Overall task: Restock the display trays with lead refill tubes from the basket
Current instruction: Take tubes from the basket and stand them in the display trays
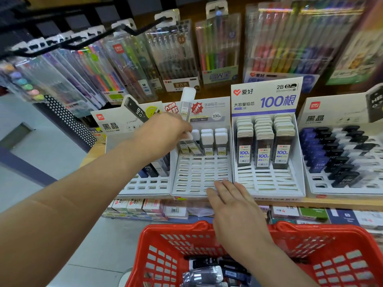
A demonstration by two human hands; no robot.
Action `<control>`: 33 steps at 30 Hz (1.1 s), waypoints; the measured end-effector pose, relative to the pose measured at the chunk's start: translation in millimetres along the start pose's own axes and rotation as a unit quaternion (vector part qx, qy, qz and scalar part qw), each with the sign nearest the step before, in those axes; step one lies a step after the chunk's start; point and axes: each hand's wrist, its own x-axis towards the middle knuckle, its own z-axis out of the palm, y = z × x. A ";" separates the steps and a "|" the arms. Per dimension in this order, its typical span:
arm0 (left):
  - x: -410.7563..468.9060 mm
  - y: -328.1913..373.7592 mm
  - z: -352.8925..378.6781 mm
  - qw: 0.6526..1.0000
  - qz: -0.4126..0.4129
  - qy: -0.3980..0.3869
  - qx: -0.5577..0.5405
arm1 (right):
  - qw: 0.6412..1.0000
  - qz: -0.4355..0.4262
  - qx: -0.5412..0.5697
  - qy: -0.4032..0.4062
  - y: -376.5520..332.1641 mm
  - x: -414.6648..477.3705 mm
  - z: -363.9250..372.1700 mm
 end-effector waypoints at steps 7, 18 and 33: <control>3.7 2.7 1.0 0.999 0.009 -0.003 0.048 | 0.999 -0.019 0.009 -0.043 5.6 -4.4 -2.0; -4.1 20.8 35.7 0.971 -0.041 0.154 -0.177 | 0.995 -0.049 0.019 -0.080 14.1 -5.5 -4.2; -119.9 133.7 60.2 0.919 -0.067 0.185 -0.343 | 0.973 -0.032 0.063 -0.219 64.5 -66.9 -53.6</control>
